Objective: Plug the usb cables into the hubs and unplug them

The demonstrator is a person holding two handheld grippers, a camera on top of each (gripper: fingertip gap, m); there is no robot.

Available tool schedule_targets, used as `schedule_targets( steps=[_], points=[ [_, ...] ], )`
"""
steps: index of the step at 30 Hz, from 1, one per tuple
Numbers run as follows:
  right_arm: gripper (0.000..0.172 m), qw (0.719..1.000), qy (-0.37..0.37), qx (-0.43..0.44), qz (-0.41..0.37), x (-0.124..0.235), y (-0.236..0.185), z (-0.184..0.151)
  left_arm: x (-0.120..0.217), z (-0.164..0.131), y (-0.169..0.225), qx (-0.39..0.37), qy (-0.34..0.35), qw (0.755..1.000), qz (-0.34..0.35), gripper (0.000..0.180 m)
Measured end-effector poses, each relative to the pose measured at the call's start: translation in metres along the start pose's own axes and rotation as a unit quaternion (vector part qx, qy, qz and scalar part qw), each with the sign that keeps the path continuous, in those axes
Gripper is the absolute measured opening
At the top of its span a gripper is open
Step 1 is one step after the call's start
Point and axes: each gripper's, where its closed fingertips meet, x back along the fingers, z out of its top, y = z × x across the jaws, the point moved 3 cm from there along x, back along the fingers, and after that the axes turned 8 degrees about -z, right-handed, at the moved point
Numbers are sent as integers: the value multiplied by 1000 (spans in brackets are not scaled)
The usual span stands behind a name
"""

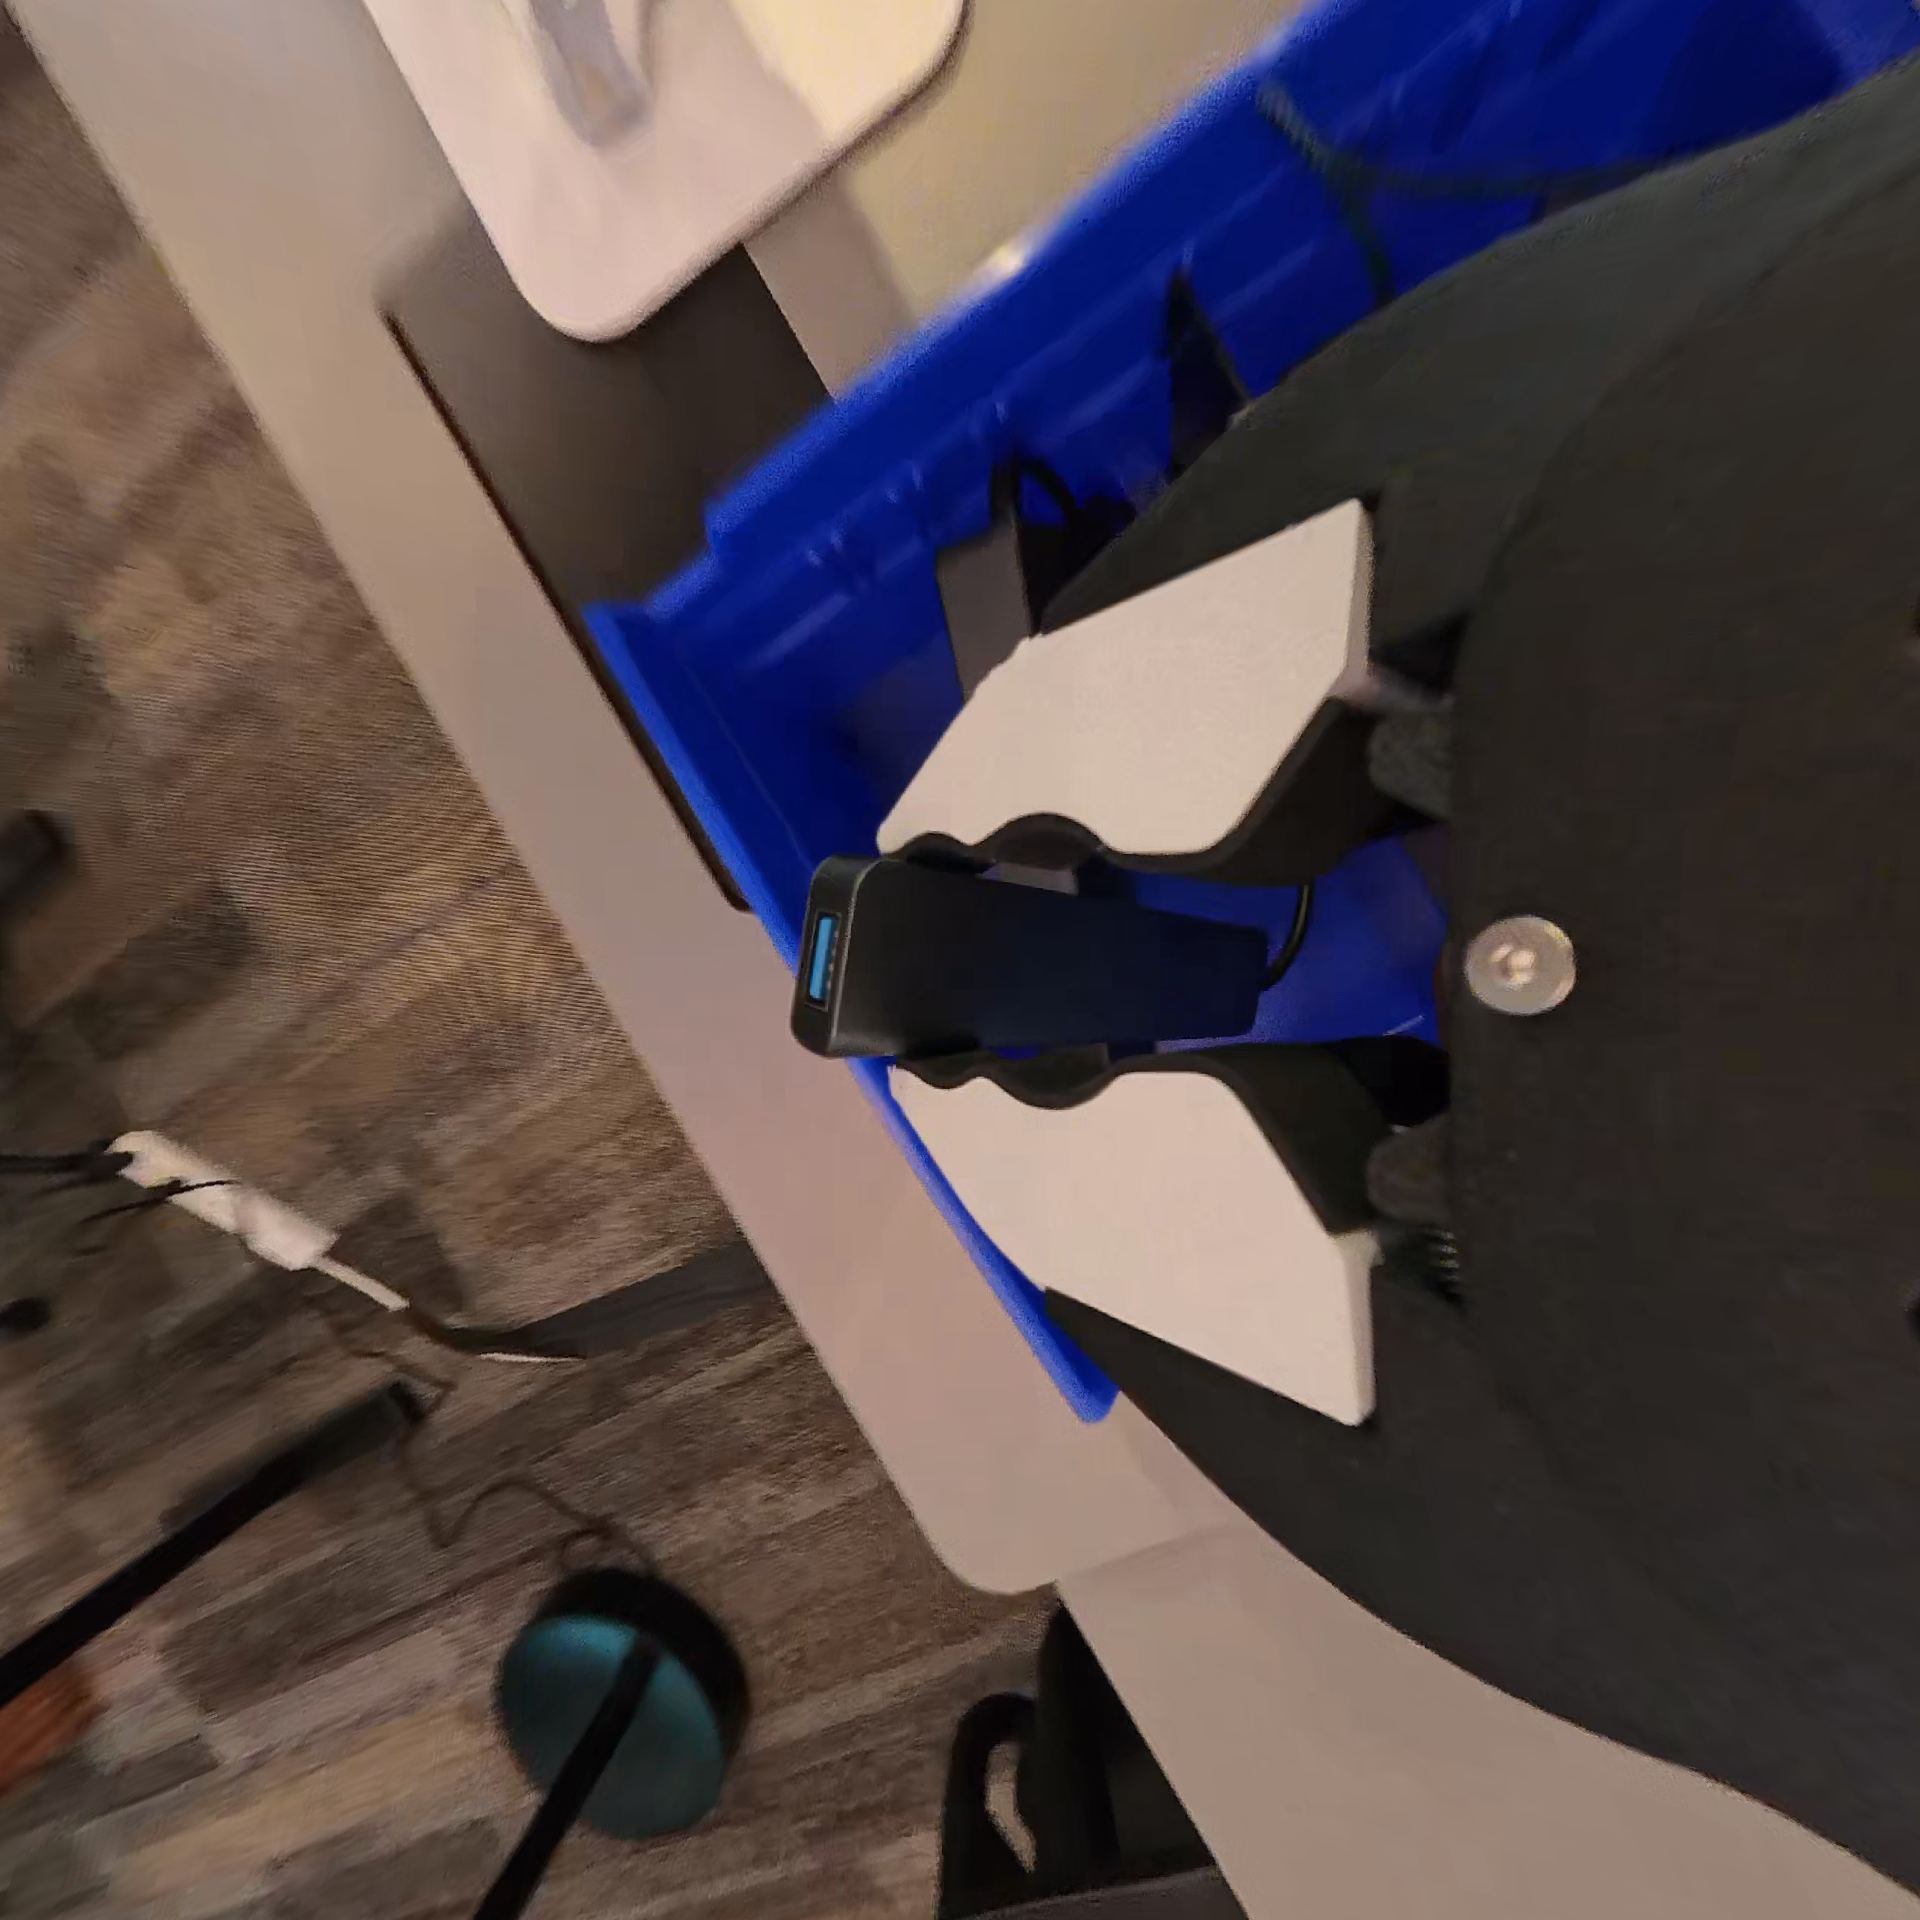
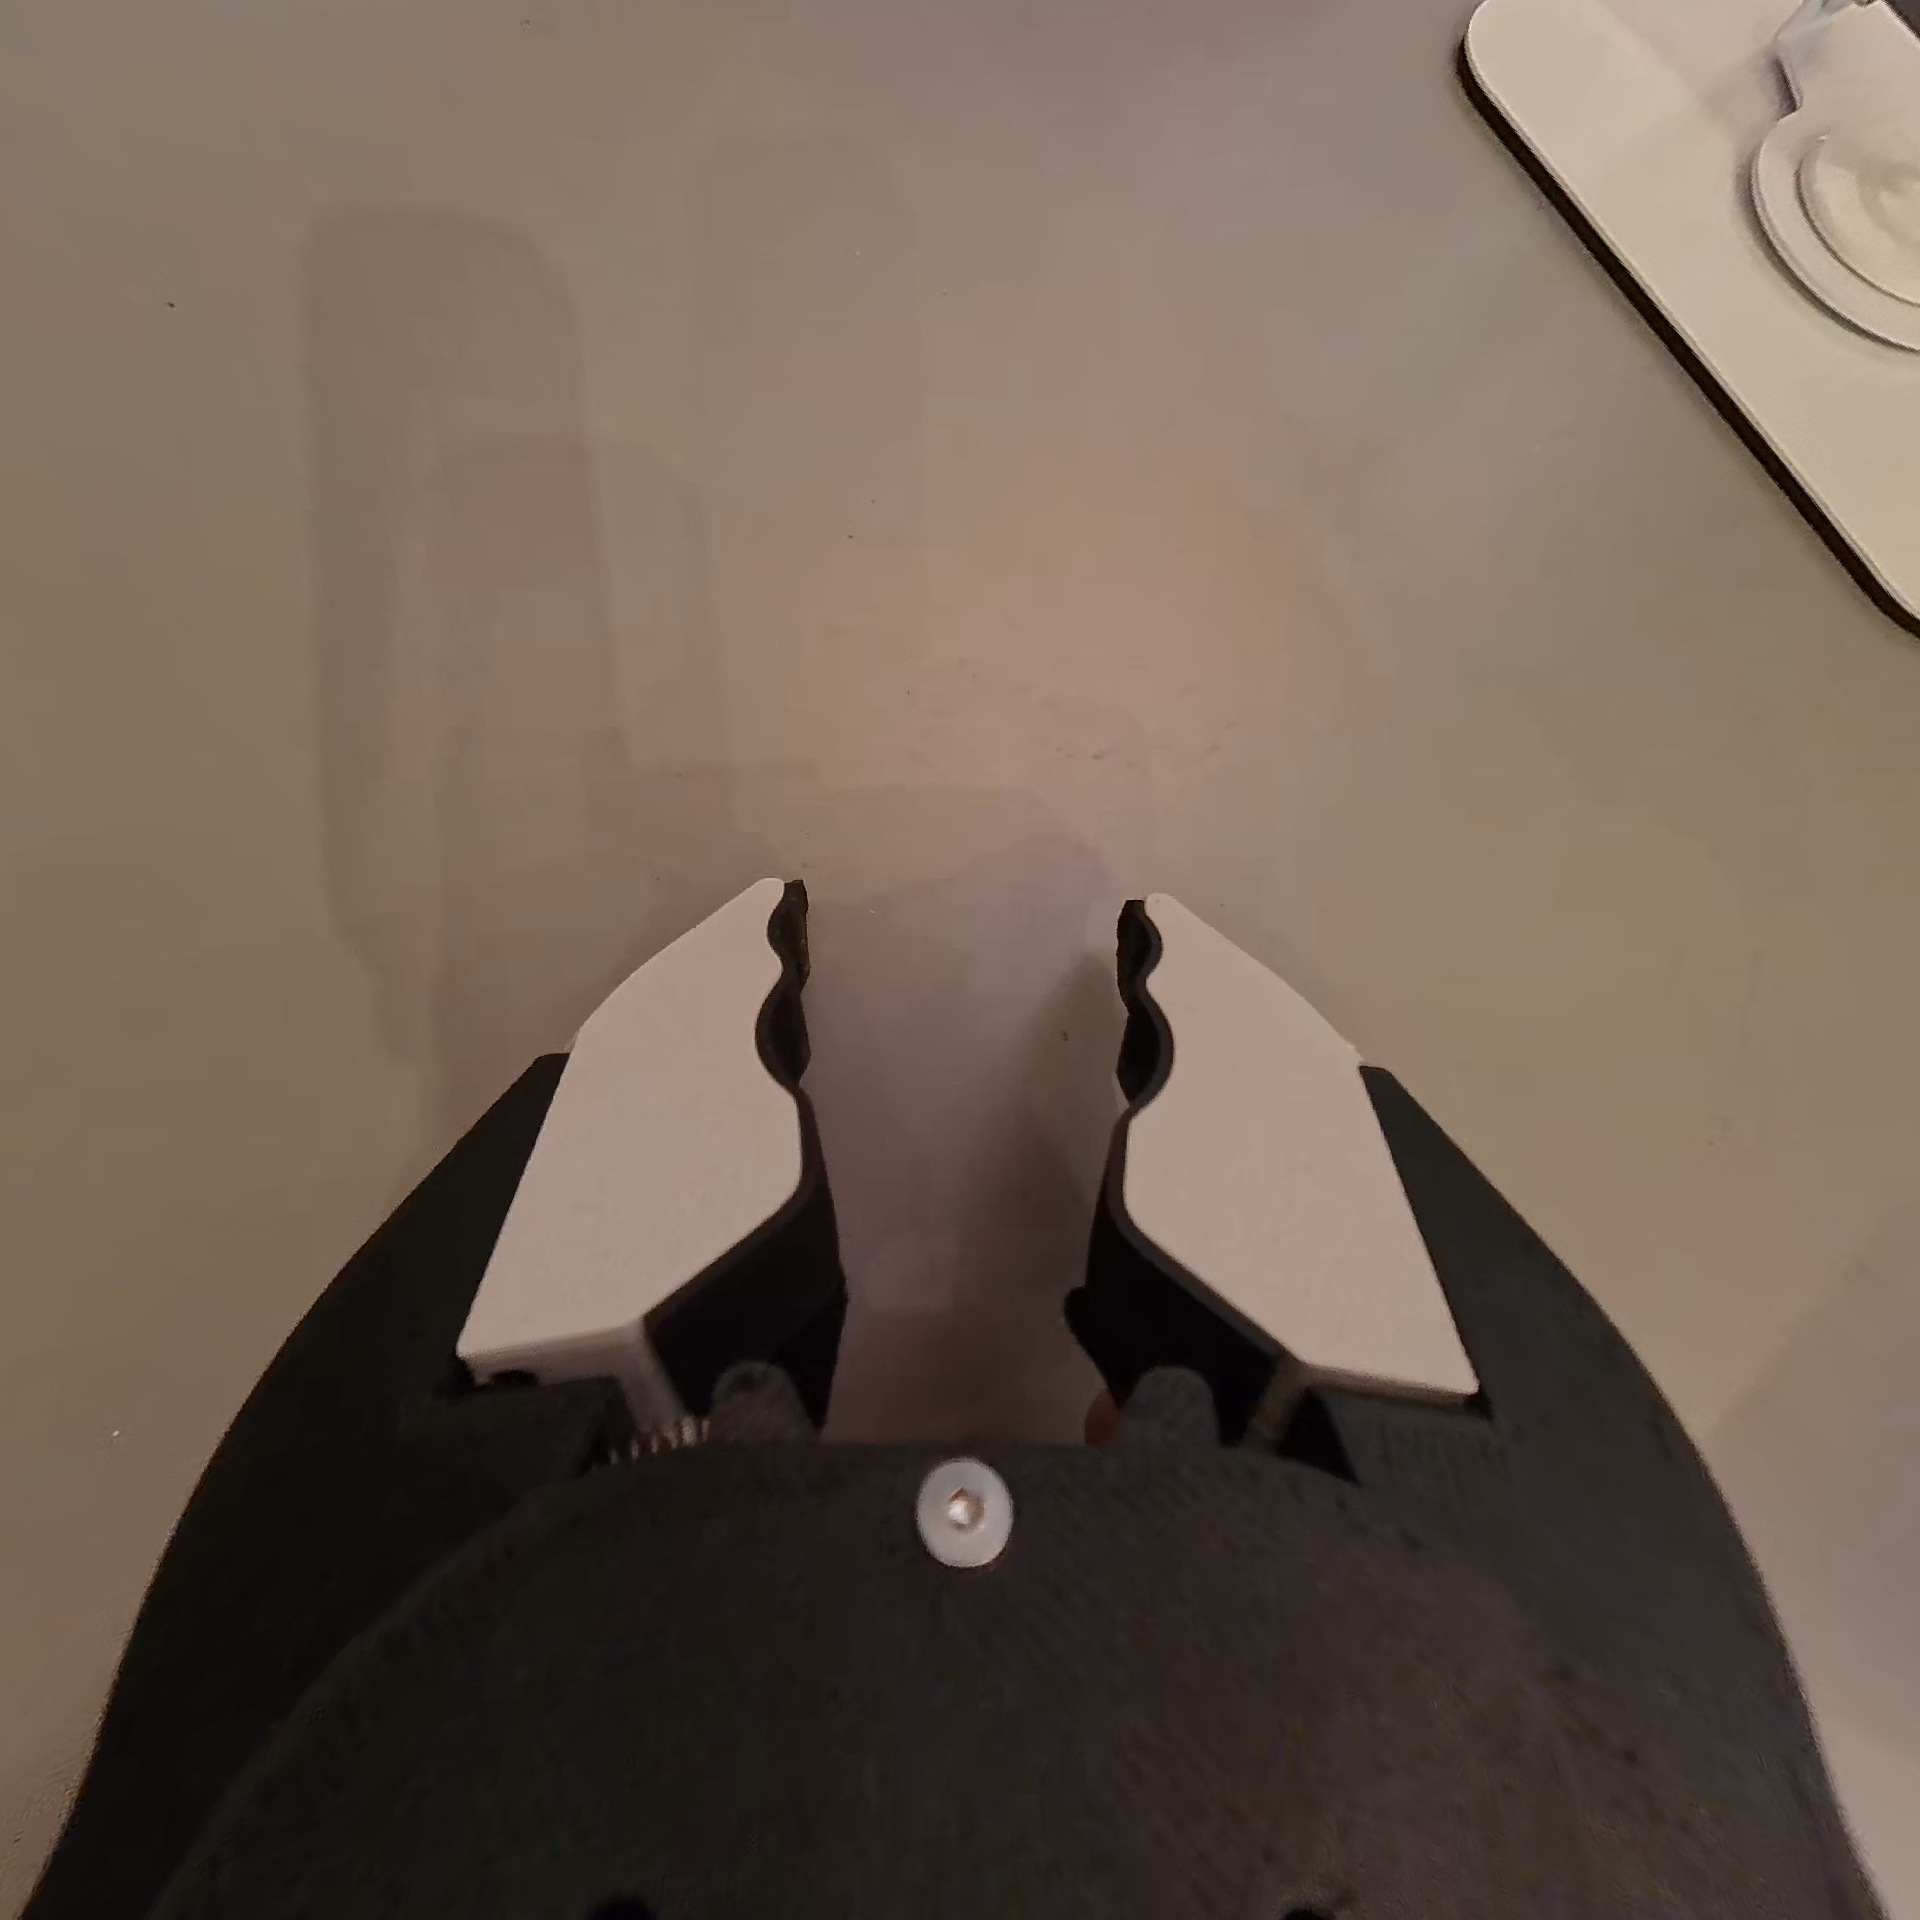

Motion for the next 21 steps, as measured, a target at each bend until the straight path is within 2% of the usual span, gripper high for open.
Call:
schedule_targets(
  steps=[3,6,12,17,21],
  points=[
    [57,1000,1,1,0,0,0,0,39,28,15,-20,66,998,10,33],
    [59,1000,1,1,1,0,0,0,84,54,44,-30,138,990,-9,33],
    [69,1000,9,-1,-2,2,0,2,158,82,140,-73,249,965,-41,33],
    [72,1000,23,-7,-14,5,2,4,210,97,208,-147,319,936,18,33],
    [72,1000,15,3,-17,4,0,2,236,111,222,-221,325,914,100,33]
  ],
)
